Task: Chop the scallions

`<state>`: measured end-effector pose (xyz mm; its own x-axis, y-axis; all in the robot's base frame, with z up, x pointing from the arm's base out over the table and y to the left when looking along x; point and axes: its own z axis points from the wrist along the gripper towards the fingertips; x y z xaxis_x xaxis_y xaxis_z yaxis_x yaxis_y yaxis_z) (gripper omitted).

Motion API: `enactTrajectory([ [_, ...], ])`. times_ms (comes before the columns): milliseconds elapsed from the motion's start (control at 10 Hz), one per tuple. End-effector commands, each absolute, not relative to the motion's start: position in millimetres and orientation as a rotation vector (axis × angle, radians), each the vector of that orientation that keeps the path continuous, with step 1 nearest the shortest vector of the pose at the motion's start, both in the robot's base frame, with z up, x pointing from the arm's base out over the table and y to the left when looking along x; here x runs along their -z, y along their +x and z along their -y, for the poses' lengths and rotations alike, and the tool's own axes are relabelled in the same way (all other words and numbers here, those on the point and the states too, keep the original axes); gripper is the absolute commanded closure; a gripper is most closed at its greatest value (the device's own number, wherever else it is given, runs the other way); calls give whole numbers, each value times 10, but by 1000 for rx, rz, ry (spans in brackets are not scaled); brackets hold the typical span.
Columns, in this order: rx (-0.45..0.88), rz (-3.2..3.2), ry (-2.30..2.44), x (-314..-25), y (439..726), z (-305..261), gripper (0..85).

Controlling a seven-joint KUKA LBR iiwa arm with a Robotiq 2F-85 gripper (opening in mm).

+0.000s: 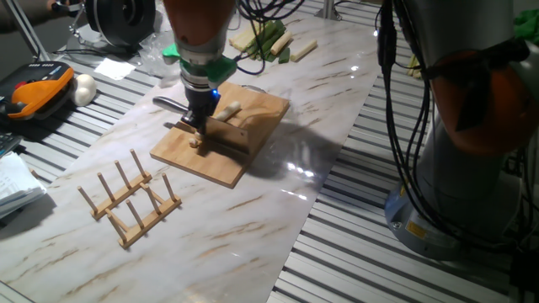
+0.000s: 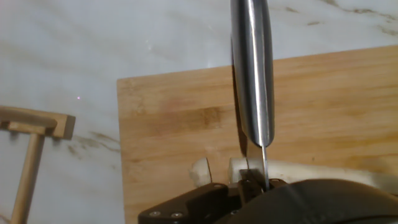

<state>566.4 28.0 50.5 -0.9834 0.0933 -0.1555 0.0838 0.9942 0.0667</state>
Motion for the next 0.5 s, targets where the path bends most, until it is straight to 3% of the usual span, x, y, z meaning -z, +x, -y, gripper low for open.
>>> enactTrajectory([
  [0,-91,-2985,131,-483,5610,-330,850],
  [200,-79,-2970,146,-431,5590,-369,850],
  [400,-65,-2969,145,-463,5743,-361,850],
])
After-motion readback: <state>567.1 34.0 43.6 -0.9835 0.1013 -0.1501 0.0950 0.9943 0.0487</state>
